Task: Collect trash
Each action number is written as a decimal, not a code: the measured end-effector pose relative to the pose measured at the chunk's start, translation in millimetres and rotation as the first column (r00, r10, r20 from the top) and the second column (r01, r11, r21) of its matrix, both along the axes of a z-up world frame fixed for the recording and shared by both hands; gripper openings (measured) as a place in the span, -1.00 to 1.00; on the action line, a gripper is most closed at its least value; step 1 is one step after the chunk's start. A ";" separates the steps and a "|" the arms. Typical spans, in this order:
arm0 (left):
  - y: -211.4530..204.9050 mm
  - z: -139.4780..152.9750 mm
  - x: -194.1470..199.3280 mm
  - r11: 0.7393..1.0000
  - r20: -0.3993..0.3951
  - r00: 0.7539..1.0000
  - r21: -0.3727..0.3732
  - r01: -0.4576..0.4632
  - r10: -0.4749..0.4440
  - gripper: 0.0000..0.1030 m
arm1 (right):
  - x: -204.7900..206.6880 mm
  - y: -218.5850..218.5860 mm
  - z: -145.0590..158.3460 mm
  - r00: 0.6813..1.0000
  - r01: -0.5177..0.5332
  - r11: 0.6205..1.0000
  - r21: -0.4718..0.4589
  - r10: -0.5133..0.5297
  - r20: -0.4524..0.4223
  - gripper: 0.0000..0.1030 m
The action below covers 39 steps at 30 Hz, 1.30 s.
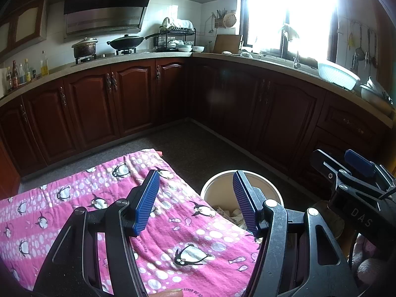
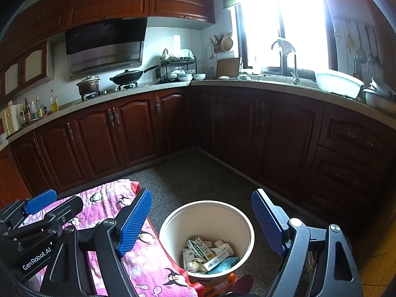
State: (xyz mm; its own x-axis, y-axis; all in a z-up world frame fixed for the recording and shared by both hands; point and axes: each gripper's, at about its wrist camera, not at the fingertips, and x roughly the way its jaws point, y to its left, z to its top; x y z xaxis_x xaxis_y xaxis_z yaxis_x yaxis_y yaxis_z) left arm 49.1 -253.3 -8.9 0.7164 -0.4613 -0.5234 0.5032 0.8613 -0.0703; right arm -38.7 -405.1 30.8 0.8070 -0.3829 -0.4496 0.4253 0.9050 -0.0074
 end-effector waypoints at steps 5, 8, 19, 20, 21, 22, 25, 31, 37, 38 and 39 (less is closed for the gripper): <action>0.2 -0.3 0.3 1.000 -0.001 1.000 0.001 0.002 -0.002 0.18 | 0.2 -1.1 -0.5 1.000 0.000 1.000 0.002 0.000 -0.001 0.57; 0.3 -0.2 0.1 1.000 -0.002 1.000 0.000 0.002 -0.002 0.18 | 0.3 -1.3 -0.7 1.000 0.000 1.000 0.002 0.000 -0.002 0.57; 2.1 -2.0 1.1 1.000 -0.004 1.000 -0.002 0.003 -0.003 0.18 | 0.2 -1.5 -0.7 1.000 0.000 1.000 0.003 0.000 -0.003 0.57; 2.3 -2.1 1.2 1.000 -0.004 1.000 -0.002 0.004 -0.004 0.18 | 0.1 -1.4 -0.6 1.000 0.000 1.000 0.003 0.000 -0.002 0.57; 2.3 -1.9 1.2 1.000 -0.004 1.000 -0.002 0.005 -0.005 0.18 | 0.2 -1.5 -0.6 1.000 0.000 1.000 0.002 0.000 -0.002 0.57; 2.1 -1.9 1.2 1.000 -0.004 1.000 -0.002 0.005 -0.005 0.18 | 0.2 -1.5 -0.5 1.000 -0.001 1.000 0.002 0.001 -0.002 0.57; 2.0 -2.3 1.5 1.000 -0.005 1.000 -0.001 0.005 -0.005 0.18 | 0.0 -1.8 -1.2 1.000 0.001 1.000 0.001 -0.001 -0.004 0.58; 2.4 -3.8 1.2 1.000 -0.006 1.000 -0.002 0.007 -0.007 0.18 | -0.4 -3.5 -3.8 1.000 0.000 1.000 0.001 0.000 -0.005 0.58; 2.3 -3.7 1.3 1.000 -0.006 1.000 -0.001 0.007 -0.008 0.18 | -0.8 -4.6 -6.0 1.000 -0.002 1.000 0.003 0.002 -0.010 0.58; 2.3 -3.9 1.3 1.000 -0.007 1.000 -0.001 0.007 -0.007 0.18 | -1.1 -4.7 -6.6 1.000 -0.002 1.000 0.003 0.002 -0.011 0.58; 2.3 -4.4 1.2 1.000 -0.008 1.000 0.000 0.008 -0.008 0.18 | -1.0 -4.5 -6.5 1.000 -0.002 1.000 0.002 0.002 -0.011 0.58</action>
